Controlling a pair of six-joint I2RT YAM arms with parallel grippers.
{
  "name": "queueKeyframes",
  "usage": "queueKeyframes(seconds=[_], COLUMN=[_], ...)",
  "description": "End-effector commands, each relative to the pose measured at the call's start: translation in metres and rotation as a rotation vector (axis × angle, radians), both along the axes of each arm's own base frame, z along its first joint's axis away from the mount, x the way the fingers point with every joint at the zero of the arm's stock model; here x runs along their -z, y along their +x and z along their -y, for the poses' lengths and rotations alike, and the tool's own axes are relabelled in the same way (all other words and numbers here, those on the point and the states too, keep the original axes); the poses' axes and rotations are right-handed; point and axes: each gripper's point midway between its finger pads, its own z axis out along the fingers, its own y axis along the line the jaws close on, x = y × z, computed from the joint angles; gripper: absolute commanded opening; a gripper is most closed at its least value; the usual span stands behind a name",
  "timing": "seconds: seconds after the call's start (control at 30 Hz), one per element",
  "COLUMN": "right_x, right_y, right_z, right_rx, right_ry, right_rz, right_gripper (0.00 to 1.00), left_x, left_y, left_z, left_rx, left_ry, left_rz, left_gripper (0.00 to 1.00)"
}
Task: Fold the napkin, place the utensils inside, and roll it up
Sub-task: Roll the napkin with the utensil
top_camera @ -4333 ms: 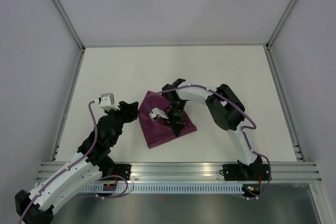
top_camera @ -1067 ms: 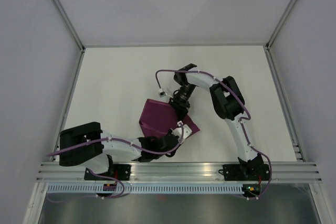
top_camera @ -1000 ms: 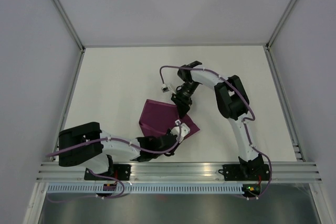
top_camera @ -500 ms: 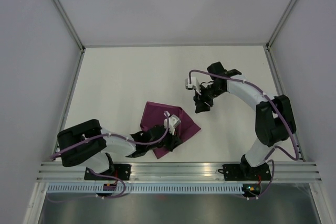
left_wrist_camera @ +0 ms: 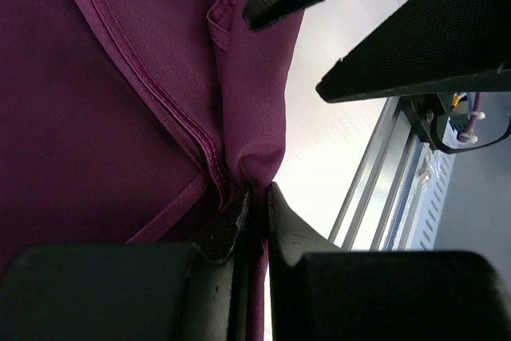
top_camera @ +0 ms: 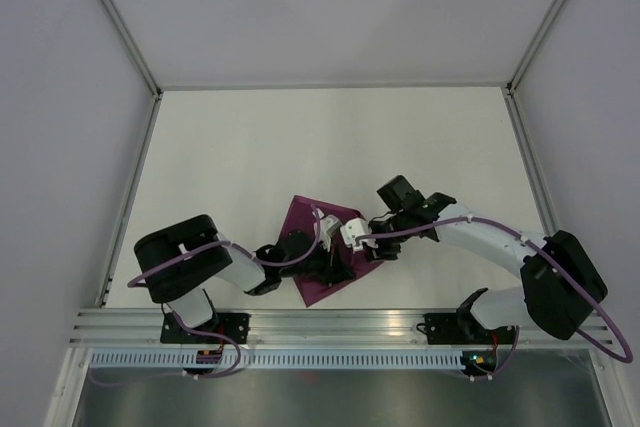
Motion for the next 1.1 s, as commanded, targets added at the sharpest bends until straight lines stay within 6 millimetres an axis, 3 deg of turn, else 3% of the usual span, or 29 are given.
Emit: queueKeyframes(seconds=[0.0,0.13,0.37,0.6,1.07], right_x=[-0.009,-0.013,0.006,0.024,0.017], right_y=[0.014,-0.001,-0.032,-0.047,-0.035], right_z=[-0.011,-0.013,-0.021,-0.017,-0.029], right_rx=[-0.006,-0.025,-0.087,-0.089,-0.051], right_ry=[0.044,0.042,0.002,-0.035,-0.007], right_rz=[0.078,0.067,0.076,0.093,0.206], right_gripper=[0.53,0.52,0.5,0.49,0.5], left_x=[0.07,0.07,0.071,0.072,0.072], left_y=[-0.038,-0.037,-0.037,-0.036,-0.036], left_z=[-0.052,-0.051,-0.053,-0.053,-0.05], left_rx=[0.038,0.05,0.05,0.05,0.057], left_ry=[0.273,0.267,0.268,0.268,0.276], left_rz=[-0.2,-0.21,-0.22,-0.224,-0.237], left_gripper=[0.02,0.02,0.02,0.02,0.02])
